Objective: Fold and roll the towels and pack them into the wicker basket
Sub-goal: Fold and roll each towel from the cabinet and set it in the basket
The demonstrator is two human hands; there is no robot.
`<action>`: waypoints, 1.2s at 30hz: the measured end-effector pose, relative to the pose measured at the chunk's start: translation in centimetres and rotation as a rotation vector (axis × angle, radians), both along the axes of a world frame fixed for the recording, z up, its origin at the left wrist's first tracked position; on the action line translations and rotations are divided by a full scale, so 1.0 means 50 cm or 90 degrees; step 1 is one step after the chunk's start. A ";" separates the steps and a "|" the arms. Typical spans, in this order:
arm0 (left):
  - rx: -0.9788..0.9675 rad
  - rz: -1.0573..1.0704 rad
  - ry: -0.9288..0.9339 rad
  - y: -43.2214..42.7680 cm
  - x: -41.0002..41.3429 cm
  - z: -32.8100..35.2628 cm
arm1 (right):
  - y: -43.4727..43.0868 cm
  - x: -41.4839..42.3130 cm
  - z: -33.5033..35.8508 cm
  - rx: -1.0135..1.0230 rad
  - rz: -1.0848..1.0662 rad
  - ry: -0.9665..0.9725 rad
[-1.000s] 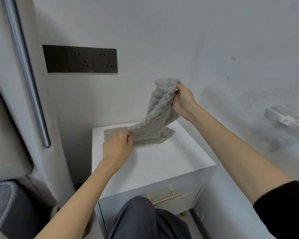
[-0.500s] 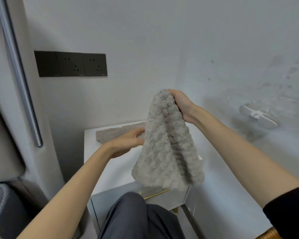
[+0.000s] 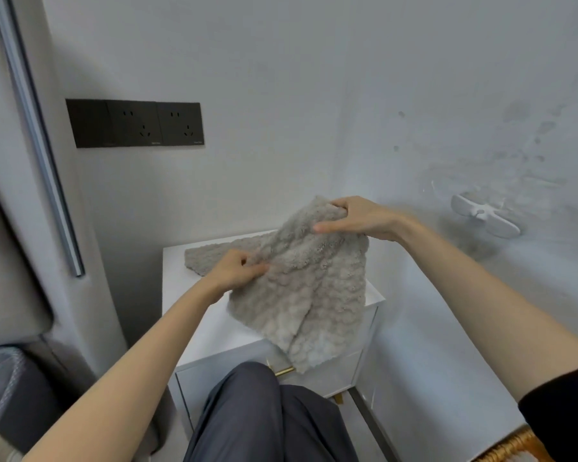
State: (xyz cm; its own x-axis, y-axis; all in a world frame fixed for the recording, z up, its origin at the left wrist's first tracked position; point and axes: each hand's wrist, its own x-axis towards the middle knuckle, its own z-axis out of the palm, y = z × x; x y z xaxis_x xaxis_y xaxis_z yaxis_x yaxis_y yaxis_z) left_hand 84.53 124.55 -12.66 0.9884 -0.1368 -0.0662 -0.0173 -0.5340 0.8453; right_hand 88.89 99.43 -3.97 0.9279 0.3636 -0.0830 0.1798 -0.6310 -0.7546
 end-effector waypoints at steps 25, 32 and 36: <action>-0.256 0.099 0.180 0.012 0.005 0.111 | 0.070 -0.031 -0.048 0.147 -0.121 -0.193; -0.288 0.099 0.234 -0.034 0.005 0.095 | 0.102 -0.094 -0.112 0.167 -0.074 -0.279; -0.300 0.085 0.251 -0.046 0.007 0.090 | 0.093 -0.114 -0.135 0.169 -0.071 -0.329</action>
State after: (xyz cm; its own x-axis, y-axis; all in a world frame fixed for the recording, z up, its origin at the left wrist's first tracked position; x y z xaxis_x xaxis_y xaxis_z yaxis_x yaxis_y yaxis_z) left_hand 84.87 122.26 -8.17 0.9128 -0.1176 -0.3912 0.3840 -0.0792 0.9199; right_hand 83.20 104.09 -10.72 0.8577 0.2075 0.4705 0.5093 -0.4691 -0.7215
